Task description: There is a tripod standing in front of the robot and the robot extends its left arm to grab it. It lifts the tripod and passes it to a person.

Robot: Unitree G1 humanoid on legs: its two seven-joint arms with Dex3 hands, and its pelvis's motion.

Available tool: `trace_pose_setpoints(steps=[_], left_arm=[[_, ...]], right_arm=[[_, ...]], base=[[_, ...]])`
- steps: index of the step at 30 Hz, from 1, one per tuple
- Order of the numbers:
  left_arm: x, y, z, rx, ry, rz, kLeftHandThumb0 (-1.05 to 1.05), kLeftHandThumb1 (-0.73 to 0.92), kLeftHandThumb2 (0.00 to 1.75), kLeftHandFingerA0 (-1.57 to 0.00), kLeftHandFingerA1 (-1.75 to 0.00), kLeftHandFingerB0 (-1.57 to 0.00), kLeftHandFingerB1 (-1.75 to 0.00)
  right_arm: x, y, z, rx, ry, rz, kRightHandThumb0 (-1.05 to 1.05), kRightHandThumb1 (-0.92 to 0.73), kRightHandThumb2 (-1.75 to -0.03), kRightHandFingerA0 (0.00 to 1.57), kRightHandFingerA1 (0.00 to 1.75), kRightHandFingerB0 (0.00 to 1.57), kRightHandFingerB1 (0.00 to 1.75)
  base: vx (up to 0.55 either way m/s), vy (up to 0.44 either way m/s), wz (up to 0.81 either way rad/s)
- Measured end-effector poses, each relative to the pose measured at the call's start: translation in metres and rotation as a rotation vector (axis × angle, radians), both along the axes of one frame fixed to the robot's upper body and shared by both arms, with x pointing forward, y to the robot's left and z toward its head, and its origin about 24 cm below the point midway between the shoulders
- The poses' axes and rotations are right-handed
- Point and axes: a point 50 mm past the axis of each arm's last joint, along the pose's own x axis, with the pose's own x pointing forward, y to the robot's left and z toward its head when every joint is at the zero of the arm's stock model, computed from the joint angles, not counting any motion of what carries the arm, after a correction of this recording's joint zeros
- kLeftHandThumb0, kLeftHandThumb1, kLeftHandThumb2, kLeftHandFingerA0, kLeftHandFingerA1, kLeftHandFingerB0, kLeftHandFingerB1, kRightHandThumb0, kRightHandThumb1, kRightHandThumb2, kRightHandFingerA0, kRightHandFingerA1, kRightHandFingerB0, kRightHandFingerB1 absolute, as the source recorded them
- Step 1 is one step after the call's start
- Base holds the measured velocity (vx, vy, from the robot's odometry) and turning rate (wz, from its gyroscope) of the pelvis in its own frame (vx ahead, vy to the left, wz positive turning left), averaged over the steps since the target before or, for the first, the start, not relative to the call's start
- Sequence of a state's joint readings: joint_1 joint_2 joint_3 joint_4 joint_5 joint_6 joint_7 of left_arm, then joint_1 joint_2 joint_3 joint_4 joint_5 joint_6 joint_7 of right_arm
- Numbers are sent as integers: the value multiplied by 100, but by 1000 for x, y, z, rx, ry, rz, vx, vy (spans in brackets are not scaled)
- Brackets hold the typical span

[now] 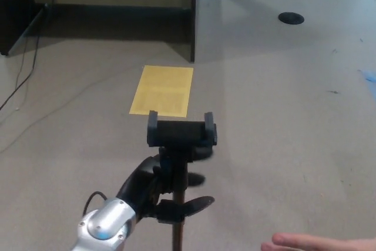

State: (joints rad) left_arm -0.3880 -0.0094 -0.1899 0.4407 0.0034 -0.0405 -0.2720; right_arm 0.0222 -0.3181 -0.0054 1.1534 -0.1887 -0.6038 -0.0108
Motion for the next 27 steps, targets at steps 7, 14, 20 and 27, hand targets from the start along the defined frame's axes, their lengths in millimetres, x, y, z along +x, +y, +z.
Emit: trace_pose_setpoints(steps=[7, 14, 20, 27], left_arm=[[0, -10, 0, -17, -29, 118, -6, 63, 57, -63, -175, -47, -173], [0, -4, -1, 17, -58, 231, -7, 67, 49, -69, -170, -59, -155], [1, -1, 8, 2, -99, 270, -8, 67, 52, -69, -175, -58, -163], [16, -6, 47, -44, -208, 283, -14, 65, 56, -69, -175, -49, -174]], right_arm=[[1, 0, 0, 0, -3, 0, -73, -76, -63, 45, 35, 32, 32], [1, 0, 1, 1, -6, 0, -75, -71, -65, 44, 36, 32, 33], [2, 0, 1, 1, -7, 1, -73, -76, -64, 45, 35, 34, 32], [6, 1, 2, 1, -17, 6, -73, -77, -63, 44, 36, 33, 32]], base=[[0, 0, 0], [0, 0, 0], [0, 0, 0], [0, 0, 0]])
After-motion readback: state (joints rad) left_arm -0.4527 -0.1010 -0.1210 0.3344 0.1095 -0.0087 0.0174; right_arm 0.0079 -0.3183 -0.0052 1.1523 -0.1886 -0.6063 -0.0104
